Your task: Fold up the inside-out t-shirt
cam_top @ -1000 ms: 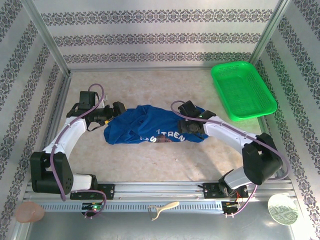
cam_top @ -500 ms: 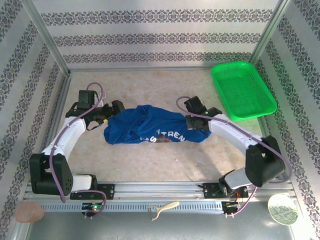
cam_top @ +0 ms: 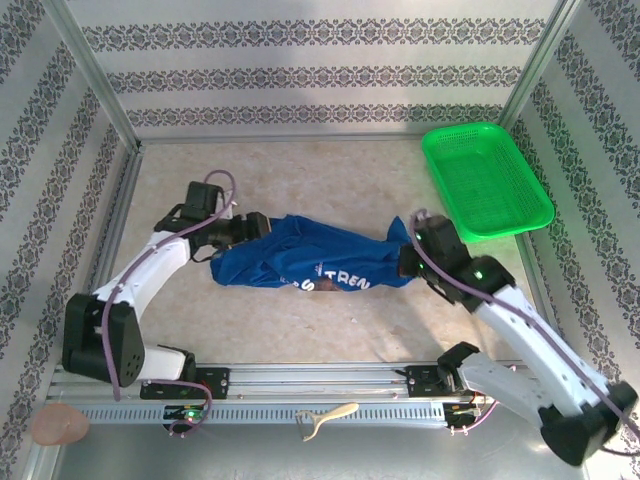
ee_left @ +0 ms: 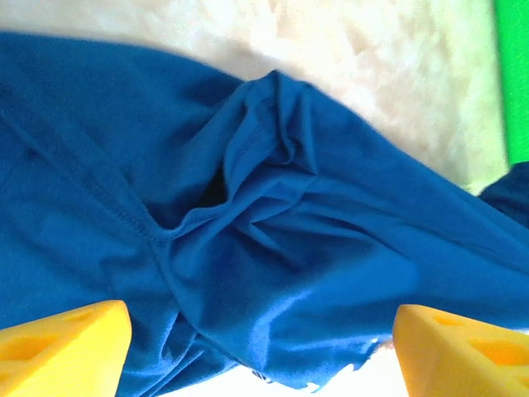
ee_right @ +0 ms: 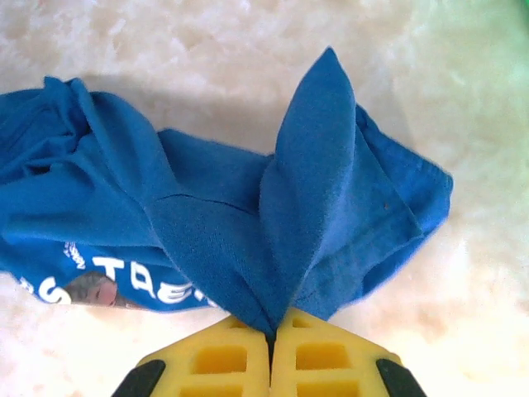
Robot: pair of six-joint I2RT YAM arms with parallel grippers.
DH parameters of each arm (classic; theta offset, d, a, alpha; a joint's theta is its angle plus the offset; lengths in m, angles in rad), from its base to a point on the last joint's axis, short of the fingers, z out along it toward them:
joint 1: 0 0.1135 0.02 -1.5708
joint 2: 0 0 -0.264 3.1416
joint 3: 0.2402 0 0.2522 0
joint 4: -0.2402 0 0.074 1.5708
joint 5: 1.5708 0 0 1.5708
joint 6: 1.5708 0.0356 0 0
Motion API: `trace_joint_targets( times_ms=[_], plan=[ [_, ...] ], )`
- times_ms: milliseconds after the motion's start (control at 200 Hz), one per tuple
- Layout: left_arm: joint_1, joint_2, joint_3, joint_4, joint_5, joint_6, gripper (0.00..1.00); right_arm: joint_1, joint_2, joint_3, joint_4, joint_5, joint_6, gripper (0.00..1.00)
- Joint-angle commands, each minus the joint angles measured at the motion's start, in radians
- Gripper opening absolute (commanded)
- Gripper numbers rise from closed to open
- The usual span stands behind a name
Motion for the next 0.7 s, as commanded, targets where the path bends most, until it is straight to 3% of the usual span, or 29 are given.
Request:
trace_joint_targets(
  times_ms=[0, 160, 360, 550, 694],
  plan=[
    [-0.077, 0.082, 0.042, 0.048, -0.09, 0.018, 0.8, 0.021, -0.103, -0.119, -0.112, -0.032, 0.175, 0.0],
    [-0.176, 0.234, 0.142, 0.065, -0.189, 0.047, 0.78, 0.044, -0.183, -0.276, -0.088, -0.038, 0.275, 0.0],
    [-0.221, 0.416, 0.317, -0.025, -0.372, 0.139, 0.82, 0.048, -0.174, -0.321, -0.06, -0.043, 0.272, 0.0],
    [-0.264, 0.538, 0.443, -0.072, -0.363, 0.148, 0.86, 0.048, -0.172, -0.332, -0.043, -0.04, 0.268, 0.0],
    [-0.319, 0.629, 0.511, -0.112, -0.418, 0.119, 0.86, 0.046, -0.171, -0.331, -0.032, -0.035, 0.266, 0.0]
  ],
)
